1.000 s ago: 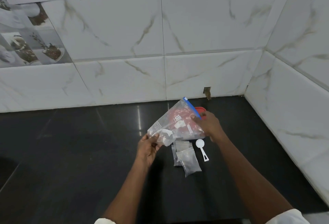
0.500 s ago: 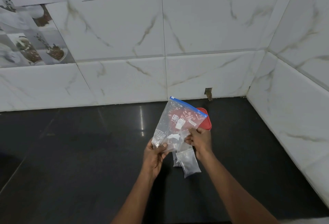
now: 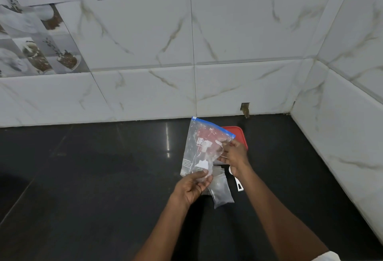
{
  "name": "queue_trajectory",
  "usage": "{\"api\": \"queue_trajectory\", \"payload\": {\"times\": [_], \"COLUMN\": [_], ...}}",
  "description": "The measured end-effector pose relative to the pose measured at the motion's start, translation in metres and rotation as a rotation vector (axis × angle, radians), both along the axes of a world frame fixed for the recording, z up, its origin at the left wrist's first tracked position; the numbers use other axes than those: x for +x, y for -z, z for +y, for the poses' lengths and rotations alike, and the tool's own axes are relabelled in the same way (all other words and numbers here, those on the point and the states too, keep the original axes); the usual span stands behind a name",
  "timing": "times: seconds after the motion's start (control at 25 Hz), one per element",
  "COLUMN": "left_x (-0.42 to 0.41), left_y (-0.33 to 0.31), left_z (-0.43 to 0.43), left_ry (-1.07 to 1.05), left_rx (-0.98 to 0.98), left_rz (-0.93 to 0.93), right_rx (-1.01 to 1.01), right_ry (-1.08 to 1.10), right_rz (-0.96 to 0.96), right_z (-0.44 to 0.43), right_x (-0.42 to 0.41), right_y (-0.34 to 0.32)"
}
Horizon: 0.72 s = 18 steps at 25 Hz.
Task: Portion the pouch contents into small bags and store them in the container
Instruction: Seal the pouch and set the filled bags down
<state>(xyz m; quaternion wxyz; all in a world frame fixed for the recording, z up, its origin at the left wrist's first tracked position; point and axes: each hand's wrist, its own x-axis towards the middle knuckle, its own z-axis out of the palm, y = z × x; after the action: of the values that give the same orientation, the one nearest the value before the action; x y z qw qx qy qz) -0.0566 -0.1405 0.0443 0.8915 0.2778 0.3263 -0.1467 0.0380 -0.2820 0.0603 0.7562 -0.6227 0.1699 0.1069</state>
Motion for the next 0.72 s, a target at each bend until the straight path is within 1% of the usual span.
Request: {"api": "queue_trajectory", "payload": {"times": [0.12,0.2,0.24,0.32,0.4,0.48,0.52,0.56,0.64,0.68,0.72], "left_x": [-0.003,-0.008,-0.01,-0.012,-0.008,-0.003,-0.001,0.001,0.004,0.003,0.001], "left_y": [0.003,0.008,0.01,0.012,0.015,0.012,0.01,0.009,0.01,0.01,0.011], "left_z": [-0.001,-0.004,-0.004,0.002,0.015,0.022,0.02,0.017,0.01,0.007,0.005], "left_ry": [0.036,0.039,0.002,-0.137,-0.249,-0.259,-0.247,-0.249,-0.27,-0.267,-0.251], "left_rx": [0.159,0.234,0.233,0.189,0.162,0.203,0.228,0.249,0.246,0.227,0.226], "left_rz": [-0.054,-0.099,-0.132,-0.219,-0.281,-0.316,-0.328,-0.331,-0.325,-0.335,-0.361], "right_rx": [-0.009,-0.013,-0.014,-0.046,-0.111,-0.153,-0.227,-0.35,-0.56,-0.539,-0.396], "right_ry": [0.128,0.136,0.123,0.099,0.066,-0.002,-0.051,-0.087,-0.075,-0.059,-0.044], "right_rz": [0.01,-0.004,-0.014,-0.025,-0.043,-0.051,-0.086,-0.128,-0.202,-0.204,-0.184], "right_z": [-0.008,-0.007,-0.006,-0.008,-0.014,-0.018,-0.016,-0.015,-0.015,-0.017,-0.019], "right_x": [0.015,0.019,0.022,0.027,0.037,0.042,0.038,0.031,0.005,-0.015,-0.034], "right_y": [-0.001,-0.004,-0.003,-0.004,-0.004,-0.01,-0.016,-0.019,-0.014,-0.006,0.003]}}
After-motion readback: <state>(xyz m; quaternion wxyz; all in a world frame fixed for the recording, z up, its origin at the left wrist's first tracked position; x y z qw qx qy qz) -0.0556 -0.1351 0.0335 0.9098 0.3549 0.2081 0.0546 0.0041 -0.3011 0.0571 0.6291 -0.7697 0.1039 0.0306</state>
